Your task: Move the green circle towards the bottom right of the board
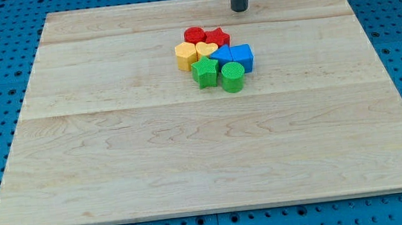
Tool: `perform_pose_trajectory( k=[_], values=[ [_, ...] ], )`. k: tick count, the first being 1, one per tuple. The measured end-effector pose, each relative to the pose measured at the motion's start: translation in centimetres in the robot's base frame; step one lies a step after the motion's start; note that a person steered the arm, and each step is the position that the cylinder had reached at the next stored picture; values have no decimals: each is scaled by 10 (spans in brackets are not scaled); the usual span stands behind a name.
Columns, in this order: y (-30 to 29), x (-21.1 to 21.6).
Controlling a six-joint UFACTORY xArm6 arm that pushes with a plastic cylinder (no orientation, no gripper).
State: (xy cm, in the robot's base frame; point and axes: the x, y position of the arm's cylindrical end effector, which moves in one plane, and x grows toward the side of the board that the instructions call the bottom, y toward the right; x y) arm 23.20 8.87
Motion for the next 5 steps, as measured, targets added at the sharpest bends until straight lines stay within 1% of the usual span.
perform_pose_trajectory(
  k=[3, 4, 5],
  values=[
    [1, -8],
    [16, -11],
    [15, -11]
  ],
)
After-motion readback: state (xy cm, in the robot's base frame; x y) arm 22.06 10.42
